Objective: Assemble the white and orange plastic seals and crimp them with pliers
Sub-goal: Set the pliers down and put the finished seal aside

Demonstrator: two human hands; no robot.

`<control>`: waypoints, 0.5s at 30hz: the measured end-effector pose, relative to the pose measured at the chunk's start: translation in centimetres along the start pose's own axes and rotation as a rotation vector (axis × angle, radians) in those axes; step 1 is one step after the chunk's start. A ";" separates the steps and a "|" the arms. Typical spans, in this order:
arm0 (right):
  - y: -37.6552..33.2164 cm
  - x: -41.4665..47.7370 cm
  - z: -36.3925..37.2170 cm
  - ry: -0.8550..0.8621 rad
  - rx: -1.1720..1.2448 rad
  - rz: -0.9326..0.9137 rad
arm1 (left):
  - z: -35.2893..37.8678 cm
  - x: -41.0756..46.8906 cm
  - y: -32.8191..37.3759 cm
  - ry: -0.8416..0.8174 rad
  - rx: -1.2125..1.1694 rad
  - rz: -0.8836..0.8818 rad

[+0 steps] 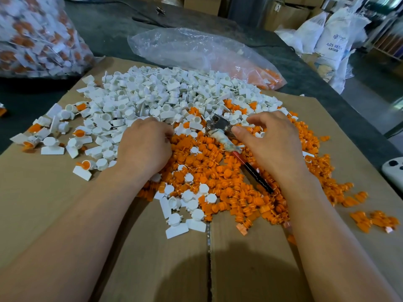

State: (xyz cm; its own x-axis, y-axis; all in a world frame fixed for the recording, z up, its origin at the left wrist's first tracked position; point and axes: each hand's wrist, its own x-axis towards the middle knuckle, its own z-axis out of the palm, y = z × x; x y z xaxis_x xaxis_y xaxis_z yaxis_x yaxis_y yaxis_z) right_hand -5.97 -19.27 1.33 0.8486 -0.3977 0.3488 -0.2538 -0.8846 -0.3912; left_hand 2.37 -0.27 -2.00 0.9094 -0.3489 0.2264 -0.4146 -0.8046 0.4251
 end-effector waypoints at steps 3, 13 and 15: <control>-0.4 -0.2 -0.2 0.030 0.095 -0.041 | -0.2 -0.1 0.0 0.032 -0.021 -0.001; -2.5 -1.6 1.0 -0.324 0.067 -0.385 | -1.2 -0.6 1.0 0.283 -0.380 0.024; -2.6 -1.6 1.3 -0.343 0.036 -0.402 | -1.6 -0.9 1.5 0.219 -0.602 -0.028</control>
State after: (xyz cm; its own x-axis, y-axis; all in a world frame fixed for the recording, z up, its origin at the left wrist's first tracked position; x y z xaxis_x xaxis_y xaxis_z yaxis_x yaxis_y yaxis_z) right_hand -6.03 -15.99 0.72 0.9803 0.0789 0.1811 0.1337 -0.9397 -0.3146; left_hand 0.87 -0.39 -0.13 0.9185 -0.1740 0.3550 -0.3952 -0.3788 0.8369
